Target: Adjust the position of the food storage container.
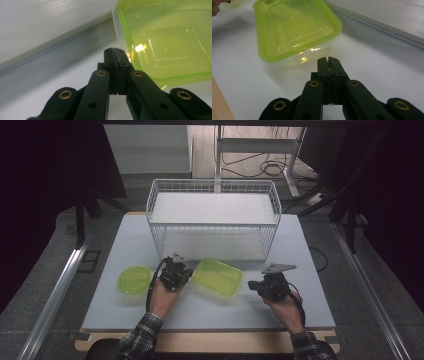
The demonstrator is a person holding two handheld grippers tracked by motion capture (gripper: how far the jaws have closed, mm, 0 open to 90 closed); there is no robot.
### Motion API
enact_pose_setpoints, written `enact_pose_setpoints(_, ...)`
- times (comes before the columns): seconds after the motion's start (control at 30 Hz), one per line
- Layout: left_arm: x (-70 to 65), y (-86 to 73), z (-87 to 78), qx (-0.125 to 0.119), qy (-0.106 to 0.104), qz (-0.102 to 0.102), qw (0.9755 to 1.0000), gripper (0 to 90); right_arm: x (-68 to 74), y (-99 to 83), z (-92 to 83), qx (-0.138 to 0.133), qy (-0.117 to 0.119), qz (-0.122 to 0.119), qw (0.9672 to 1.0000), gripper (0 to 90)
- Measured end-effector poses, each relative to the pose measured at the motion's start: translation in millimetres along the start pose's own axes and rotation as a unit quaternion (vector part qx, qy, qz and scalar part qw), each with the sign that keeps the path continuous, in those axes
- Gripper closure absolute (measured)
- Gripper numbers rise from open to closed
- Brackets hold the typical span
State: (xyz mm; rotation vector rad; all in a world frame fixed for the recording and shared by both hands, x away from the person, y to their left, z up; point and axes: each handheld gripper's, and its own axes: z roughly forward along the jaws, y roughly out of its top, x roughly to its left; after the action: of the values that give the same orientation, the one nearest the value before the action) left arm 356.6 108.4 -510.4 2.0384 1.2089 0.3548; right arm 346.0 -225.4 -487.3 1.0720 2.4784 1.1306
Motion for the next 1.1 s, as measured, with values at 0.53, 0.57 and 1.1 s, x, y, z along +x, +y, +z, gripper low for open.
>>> enact_pose_setpoints(0.53,-27.1,-13.2,-19.2,0.006,-0.073,0.005,0.9973,89.8,-21.5,20.4,20.8,0.007,-0.033,0.019,0.9993,84.7)
enact_pose_setpoints(0.57,-27.9,-13.2,-19.3,0.008,-0.079,0.007,0.9968,89.8,-23.4,22.5,21.8,0.006,-0.035,0.019,0.9992,84.6)
enact_pose_setpoints(1.1,-15.6,-22.2,-18.4,0.027,-0.084,-0.004,0.9961,89.2,-28.2,35.8,42.4,0.005,-0.032,0.018,0.9993,84.9)
